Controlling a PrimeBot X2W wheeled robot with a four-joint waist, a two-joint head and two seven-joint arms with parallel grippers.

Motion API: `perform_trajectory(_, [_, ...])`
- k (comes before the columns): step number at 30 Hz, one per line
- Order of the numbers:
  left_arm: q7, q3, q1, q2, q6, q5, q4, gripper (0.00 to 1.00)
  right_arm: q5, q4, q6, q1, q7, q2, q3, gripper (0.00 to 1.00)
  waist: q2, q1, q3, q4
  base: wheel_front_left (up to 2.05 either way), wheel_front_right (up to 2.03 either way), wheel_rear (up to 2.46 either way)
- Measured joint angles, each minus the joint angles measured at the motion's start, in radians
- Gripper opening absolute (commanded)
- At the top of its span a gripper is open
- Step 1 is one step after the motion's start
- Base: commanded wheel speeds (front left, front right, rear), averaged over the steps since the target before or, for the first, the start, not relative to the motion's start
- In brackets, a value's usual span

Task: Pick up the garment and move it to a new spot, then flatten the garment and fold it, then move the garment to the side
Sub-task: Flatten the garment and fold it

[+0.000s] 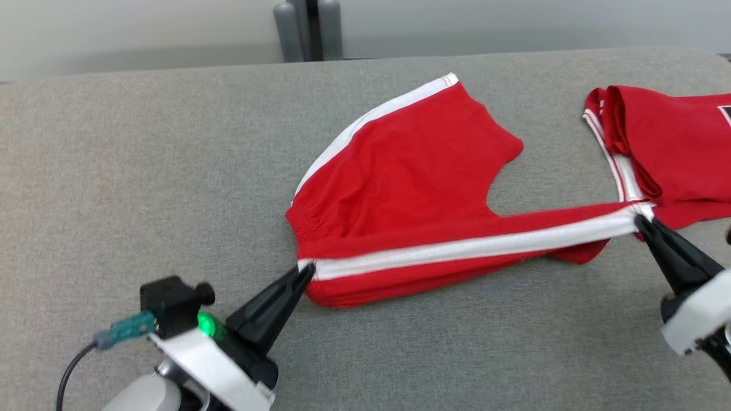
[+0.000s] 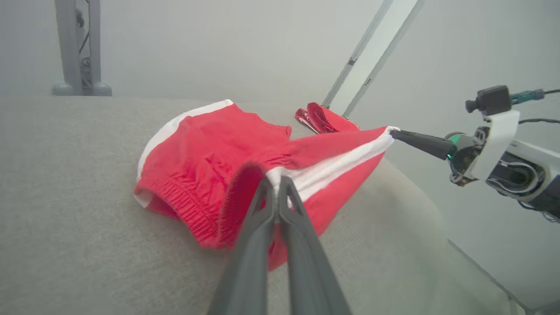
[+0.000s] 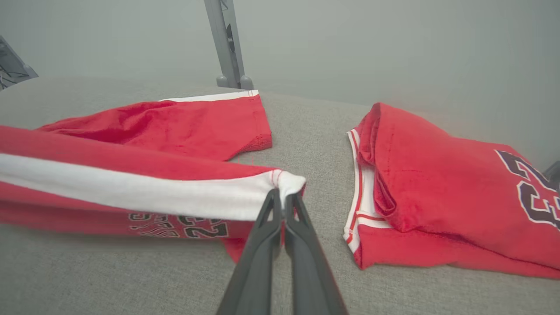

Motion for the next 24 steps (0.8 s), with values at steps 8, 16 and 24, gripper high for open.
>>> perform_trajectory(8, [0.016, 0.036, -0.134, -0.126, -0.007, -0.121, 0.144, 0.0, -0.06, 0.229, 0.0, -0.332, 0.08, 0.058, 0.067, 0.0, 0.0, 0.0, 0.059, 0.039, 0.0, 0.0, 0.0])
perform_trajectory(16, [-0.015, 0.093, -0.233, -0.249, 0.01, -0.203, 0.272, 0.0, -0.07, 0.507, 0.0, -0.622, 0.066, 0.109, 0.196, 0.0, 0.0, 0.0, 0.126, 0.088, 0.0, 0.0, 0.0])
perform_trajectory(24, [-0.029, 0.093, -0.312, -0.305, 0.002, -0.22, 0.343, 0.0, -0.08, 0.66, 0.0, -0.813, -0.039, 0.119, 0.293, 0.0, 0.0, 0.0, 0.198, 0.129, 0.0, 0.0, 0.0])
